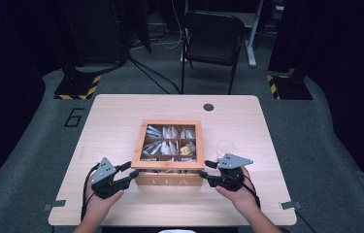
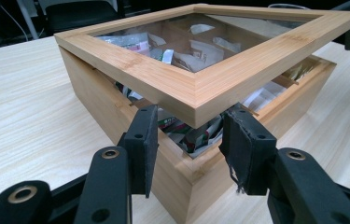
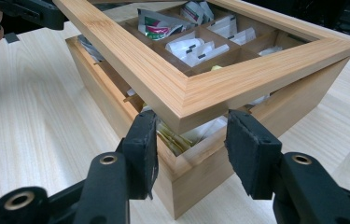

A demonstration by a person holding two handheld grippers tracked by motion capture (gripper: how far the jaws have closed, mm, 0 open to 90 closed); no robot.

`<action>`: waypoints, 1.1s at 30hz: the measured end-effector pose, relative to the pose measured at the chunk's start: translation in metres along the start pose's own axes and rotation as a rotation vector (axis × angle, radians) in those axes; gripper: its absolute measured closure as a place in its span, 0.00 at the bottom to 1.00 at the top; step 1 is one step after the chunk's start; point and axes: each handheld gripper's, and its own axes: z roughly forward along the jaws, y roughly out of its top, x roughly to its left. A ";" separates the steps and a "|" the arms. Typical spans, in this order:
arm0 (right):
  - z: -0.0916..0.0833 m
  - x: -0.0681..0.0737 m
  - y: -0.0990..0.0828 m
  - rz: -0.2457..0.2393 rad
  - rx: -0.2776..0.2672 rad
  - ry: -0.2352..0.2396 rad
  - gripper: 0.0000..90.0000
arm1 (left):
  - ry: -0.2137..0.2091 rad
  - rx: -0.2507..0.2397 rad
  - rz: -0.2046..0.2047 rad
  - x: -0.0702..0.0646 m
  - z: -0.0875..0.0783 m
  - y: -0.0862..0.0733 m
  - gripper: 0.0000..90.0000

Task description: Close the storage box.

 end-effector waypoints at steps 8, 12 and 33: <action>0.002 0.002 -0.002 0.003 0.031 0.008 0.56 | -0.016 -0.055 -0.036 0.003 -0.007 0.002 0.63; -0.003 0.002 -0.002 0.019 0.004 0.011 0.56 | -0.004 -0.055 -0.068 0.008 -0.007 0.001 0.63; -0.008 -0.019 -0.004 0.077 -0.026 -0.049 0.51 | 0.105 -0.022 -0.153 0.040 -0.006 -0.011 0.56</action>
